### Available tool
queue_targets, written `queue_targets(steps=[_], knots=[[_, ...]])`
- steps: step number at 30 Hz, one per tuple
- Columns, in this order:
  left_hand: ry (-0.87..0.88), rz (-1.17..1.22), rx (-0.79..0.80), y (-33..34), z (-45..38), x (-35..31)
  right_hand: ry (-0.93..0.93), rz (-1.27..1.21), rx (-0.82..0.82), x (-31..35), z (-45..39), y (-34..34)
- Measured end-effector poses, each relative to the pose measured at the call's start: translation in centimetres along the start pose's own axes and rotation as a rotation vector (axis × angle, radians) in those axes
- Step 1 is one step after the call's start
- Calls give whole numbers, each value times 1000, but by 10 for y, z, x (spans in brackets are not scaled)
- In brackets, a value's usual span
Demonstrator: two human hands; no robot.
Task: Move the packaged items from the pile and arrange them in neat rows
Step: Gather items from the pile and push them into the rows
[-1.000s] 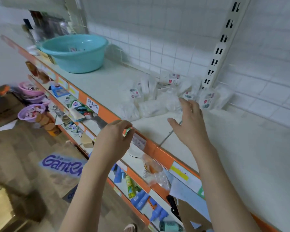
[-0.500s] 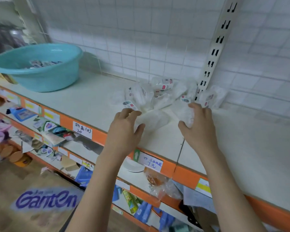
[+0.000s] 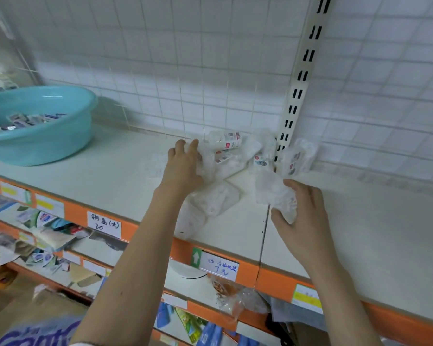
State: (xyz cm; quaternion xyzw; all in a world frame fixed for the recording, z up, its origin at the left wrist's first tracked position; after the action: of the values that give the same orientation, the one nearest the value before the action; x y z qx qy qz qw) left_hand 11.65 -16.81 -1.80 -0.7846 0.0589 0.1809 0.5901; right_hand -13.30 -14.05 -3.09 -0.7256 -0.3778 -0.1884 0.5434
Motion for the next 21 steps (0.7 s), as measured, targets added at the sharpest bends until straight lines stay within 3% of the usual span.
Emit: queue_targets(steps=[9,16,21], knots=[[111,160,-325,-15,57,-53,9,-46,-60,-7,-5,-30],[263,519,-322,27,94,-158,69,-72,-158,-59,13,-108],[297,611,-274,72,120,-261,109,-27,-205,-132,34,-190]])
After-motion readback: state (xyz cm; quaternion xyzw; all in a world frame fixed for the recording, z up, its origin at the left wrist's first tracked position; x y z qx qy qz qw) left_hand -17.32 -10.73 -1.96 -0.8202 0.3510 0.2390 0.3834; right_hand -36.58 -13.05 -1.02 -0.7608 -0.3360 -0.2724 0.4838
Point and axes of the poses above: each hand's wrist, its own z-axis away from the middle knuckle, its own y-axis out of the palm, x = y × z, the point moved 5 cm from there along -z, towards the middle knuckle, and after that the axes turned 7 degrees about y, right-handed, at the moved point
